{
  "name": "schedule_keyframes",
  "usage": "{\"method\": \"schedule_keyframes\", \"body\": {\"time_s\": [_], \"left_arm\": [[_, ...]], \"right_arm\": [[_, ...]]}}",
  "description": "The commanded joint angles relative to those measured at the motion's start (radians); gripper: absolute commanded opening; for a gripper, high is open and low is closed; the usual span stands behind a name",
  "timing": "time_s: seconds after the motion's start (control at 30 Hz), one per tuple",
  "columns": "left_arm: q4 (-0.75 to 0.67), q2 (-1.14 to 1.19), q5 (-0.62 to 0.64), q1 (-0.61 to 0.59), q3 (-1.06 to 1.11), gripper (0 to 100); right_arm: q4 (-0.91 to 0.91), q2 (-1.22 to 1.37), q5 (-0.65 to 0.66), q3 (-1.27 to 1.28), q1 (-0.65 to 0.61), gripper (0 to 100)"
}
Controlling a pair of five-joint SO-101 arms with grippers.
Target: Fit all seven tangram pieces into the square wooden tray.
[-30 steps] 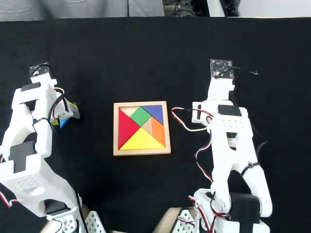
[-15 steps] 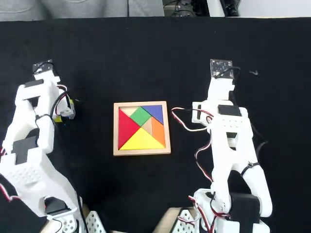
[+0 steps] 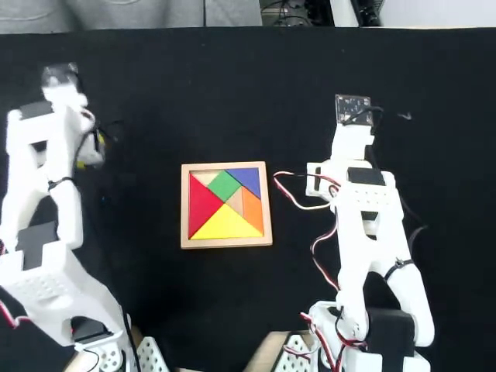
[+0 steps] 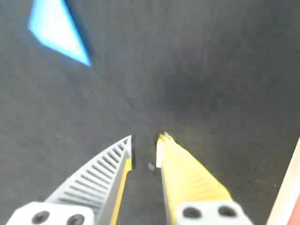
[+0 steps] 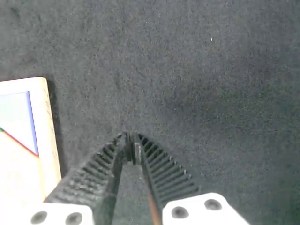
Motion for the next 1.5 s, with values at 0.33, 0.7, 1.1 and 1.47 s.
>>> {"method": "schedule_keyframes", "body": {"time_s": [0.33, 0.7, 1.1, 1.47], "left_arm": [[-0.350, 0.339, 0.057, -0.124, -0.529, 9], [-0.279, 0.686, 0.149, -0.137, -0.885, 9], [0.048, 0.829, 0.143, -0.150, -1.023, 9], [0.540, 0.839, 0.143, -0.035, -1.130, 9]], "right_arm": [[-0.017, -0.042, 0.012, -0.004, -0.014, 1.4], [-0.029, -0.042, 0.011, 0.013, -0.014, 1.2], [-0.064, -0.045, 0.011, 0.038, -0.014, 1.2], [-0.058, -0.048, 0.011, 0.036, -0.014, 1.3]]}}
